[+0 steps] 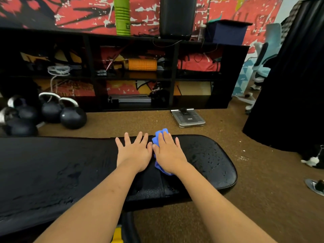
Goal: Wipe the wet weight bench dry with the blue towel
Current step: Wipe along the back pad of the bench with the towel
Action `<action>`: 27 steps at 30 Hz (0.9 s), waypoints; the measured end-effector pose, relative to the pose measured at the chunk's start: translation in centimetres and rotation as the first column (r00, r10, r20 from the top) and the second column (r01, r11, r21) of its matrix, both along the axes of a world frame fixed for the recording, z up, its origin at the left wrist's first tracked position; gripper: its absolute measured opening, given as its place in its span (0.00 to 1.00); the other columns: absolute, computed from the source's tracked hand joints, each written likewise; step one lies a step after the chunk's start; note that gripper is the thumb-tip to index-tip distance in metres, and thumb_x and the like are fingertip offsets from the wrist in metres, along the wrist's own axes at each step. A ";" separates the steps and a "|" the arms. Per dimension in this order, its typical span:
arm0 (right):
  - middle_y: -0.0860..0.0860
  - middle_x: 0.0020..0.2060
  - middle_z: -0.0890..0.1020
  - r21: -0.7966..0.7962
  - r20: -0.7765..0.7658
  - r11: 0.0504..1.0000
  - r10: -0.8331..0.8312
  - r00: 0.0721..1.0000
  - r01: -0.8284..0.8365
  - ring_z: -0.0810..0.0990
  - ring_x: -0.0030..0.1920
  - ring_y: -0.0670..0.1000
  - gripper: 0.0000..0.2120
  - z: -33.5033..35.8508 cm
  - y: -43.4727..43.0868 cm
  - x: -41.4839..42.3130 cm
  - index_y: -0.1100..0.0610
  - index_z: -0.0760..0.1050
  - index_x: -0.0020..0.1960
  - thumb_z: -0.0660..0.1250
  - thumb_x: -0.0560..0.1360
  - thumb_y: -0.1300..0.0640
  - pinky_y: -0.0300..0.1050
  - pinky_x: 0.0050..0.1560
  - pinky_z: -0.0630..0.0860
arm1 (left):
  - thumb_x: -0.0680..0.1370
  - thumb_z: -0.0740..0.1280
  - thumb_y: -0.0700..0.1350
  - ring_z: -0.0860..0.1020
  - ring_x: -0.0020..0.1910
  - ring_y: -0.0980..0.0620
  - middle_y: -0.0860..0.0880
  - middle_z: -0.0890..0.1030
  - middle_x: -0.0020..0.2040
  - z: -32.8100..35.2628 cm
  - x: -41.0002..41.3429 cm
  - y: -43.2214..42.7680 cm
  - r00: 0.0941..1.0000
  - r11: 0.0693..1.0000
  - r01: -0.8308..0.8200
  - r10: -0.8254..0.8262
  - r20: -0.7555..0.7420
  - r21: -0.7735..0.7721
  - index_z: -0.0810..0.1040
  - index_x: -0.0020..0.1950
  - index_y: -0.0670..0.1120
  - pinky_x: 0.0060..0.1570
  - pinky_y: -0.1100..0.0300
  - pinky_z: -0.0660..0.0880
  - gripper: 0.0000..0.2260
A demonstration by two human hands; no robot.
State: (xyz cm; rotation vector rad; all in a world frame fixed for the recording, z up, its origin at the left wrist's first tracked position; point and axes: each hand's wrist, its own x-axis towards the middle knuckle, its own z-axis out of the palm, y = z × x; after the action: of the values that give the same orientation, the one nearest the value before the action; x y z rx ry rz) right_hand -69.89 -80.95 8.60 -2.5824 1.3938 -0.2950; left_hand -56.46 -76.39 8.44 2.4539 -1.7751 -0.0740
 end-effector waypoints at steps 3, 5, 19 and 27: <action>0.50 0.80 0.47 0.017 0.023 0.998 0.059 0.998 -0.059 0.42 0.79 0.49 0.36 0.4 5.9 -2.9 0.55 0.45 0.80 0.36 0.78 0.36 0.54 0.78 0.43 | 0.83 0.40 0.58 0.41 0.79 0.37 0.56 0.47 0.82 0.0 0.0 0.0 1.000 1.000 0.007 -0.007 -0.003 -0.011 0.45 0.81 0.56 0.73 0.33 0.40 0.25; 0.48 0.80 0.44 0.038 0.017 0.998 0.058 0.998 -0.059 0.40 0.79 0.47 0.38 0.2 6.6 -3.5 0.53 0.44 0.80 0.33 0.75 0.35 0.54 0.78 0.41 | 0.83 0.40 0.58 0.41 0.79 0.38 0.56 0.46 0.82 0.0 0.0 -0.1 1.000 1.000 0.006 -0.006 -0.007 -0.019 0.44 0.81 0.56 0.74 0.33 0.40 0.25; 0.52 0.79 0.53 -0.010 -0.014 1.000 -0.016 1.000 0.016 0.47 0.79 0.50 0.28 0.0 -1.7 0.6 0.57 0.50 0.79 0.44 0.83 0.45 0.61 0.77 0.43 | 0.84 0.39 0.58 0.43 0.79 0.37 0.56 0.48 0.82 0.0 0.1 -0.2 1.000 1.000 0.022 -0.022 -0.014 -0.019 0.46 0.81 0.56 0.74 0.33 0.41 0.25; 0.41 0.79 0.41 -0.011 -0.052 1.000 0.000 0.999 0.000 0.39 0.78 0.41 0.34 0.0 4.3 -10.5 0.47 0.43 0.80 0.31 0.77 0.37 0.57 0.76 0.34 | 0.83 0.37 0.59 0.42 0.80 0.38 0.56 0.46 0.82 0.1 0.2 -0.3 1.000 1.000 0.023 -0.023 -0.015 -0.004 0.44 0.81 0.57 0.74 0.33 0.40 0.26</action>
State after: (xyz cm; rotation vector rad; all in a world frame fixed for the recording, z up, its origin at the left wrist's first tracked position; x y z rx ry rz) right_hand -80.36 -76.62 8.59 -2.6167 1.4129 -0.2379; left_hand -56.23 -76.65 8.56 2.4248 -1.7957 -0.0903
